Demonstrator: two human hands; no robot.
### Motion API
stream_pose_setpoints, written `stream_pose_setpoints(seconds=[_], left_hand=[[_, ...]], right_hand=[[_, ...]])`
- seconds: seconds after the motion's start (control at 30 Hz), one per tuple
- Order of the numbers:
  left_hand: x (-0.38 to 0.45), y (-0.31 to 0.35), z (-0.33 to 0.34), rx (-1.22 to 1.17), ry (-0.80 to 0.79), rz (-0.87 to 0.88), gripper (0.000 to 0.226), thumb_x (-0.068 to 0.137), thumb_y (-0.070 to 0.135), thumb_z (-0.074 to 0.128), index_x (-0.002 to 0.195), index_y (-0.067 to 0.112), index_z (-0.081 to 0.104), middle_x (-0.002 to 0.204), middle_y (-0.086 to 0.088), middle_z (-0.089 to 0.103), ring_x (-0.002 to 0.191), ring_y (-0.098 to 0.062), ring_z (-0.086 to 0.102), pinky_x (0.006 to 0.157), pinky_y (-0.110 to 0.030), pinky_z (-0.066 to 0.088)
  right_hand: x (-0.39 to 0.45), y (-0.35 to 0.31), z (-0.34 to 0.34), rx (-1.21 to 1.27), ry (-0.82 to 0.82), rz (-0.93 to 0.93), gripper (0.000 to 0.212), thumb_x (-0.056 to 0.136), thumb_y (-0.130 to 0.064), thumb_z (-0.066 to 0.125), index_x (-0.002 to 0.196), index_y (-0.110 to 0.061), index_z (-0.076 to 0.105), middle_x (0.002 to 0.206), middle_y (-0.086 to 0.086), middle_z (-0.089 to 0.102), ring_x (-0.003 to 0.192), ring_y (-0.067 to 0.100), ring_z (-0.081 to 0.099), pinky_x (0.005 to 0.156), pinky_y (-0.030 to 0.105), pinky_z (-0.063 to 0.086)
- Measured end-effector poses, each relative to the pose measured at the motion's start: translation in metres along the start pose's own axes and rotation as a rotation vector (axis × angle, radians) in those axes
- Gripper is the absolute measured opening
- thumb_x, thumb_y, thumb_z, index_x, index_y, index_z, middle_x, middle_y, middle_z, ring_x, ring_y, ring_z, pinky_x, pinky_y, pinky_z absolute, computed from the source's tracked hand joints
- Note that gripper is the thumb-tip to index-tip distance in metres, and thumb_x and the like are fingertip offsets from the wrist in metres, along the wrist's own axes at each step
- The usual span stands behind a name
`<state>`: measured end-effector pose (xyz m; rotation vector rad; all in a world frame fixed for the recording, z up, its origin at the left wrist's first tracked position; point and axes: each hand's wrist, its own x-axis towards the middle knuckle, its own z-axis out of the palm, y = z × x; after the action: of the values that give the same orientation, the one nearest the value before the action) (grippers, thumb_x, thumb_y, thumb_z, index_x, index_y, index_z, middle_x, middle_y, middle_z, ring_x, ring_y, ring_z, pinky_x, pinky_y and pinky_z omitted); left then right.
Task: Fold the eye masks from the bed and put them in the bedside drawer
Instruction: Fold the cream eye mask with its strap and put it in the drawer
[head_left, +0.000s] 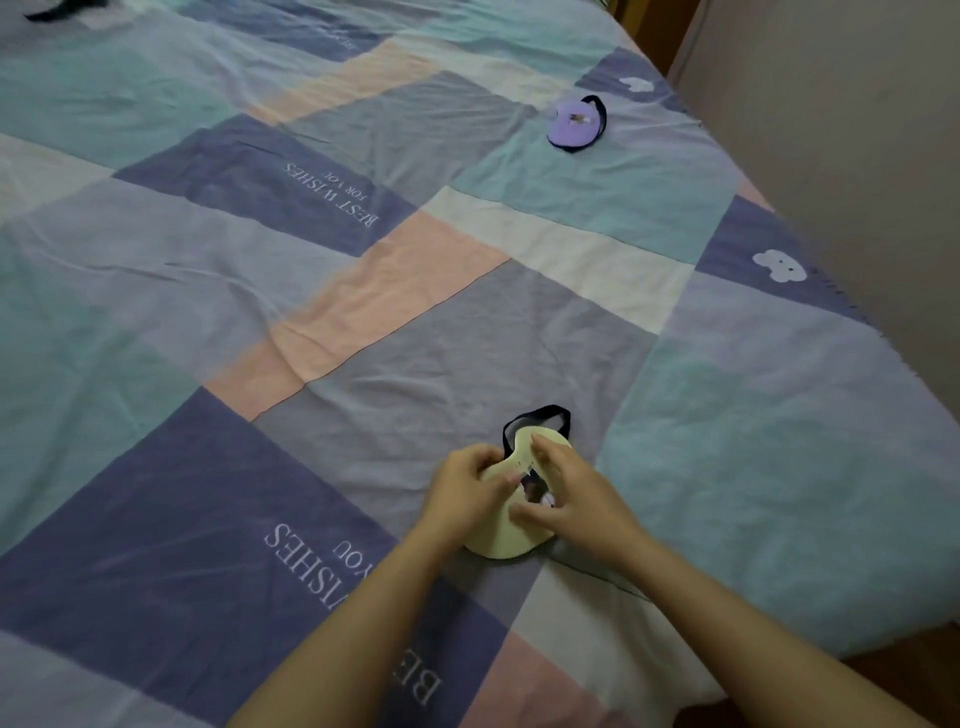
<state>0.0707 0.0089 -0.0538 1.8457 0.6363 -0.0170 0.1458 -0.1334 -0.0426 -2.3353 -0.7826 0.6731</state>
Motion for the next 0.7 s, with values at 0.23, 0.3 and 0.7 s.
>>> stream_pose_setpoints(seconds=[0.23, 0.3, 0.7], left_hand=[[-0.003, 0.039, -0.019, -0.311, 0.055, 0.068, 0.017, 0.073, 0.009, 0.077, 0.073, 0.019, 0.063, 0.066, 0.007, 0.064, 0.061, -0.002, 0.058, 0.059, -0.018, 0.047], [-0.003, 0.045, -0.022, -0.363, 0.085, 0.042, 0.02, 0.07, 0.011, 0.079, 0.072, 0.017, 0.06, 0.065, 0.006, 0.062, 0.059, -0.003, 0.056, 0.057, -0.019, 0.047], [0.001, -0.013, -0.056, -0.317, 0.424, -0.409, 0.029, 0.09, 0.036, 0.058, 0.102, 0.01, 0.062, 0.099, -0.008, 0.067, 0.086, -0.024, 0.061, 0.073, -0.035, 0.048]], right_hand=[[0.004, -0.038, -0.011, 0.454, 0.102, 0.001, 0.032, 0.076, -0.008, 0.074, 0.104, -0.021, 0.067, 0.075, -0.006, 0.064, 0.065, -0.003, 0.053, 0.064, 0.015, 0.043], [0.006, -0.047, -0.011, 0.589, 0.115, 0.032, 0.027, 0.08, 0.0, 0.067, 0.1, -0.019, 0.068, 0.083, 0.0, 0.069, 0.073, 0.004, 0.06, 0.069, 0.02, 0.048], [0.001, -0.027, -0.007, 1.078, 0.24, 0.35, 0.029, 0.079, 0.002, 0.069, 0.107, 0.003, 0.065, 0.094, 0.014, 0.071, 0.074, 0.018, 0.067, 0.07, 0.03, 0.057]])
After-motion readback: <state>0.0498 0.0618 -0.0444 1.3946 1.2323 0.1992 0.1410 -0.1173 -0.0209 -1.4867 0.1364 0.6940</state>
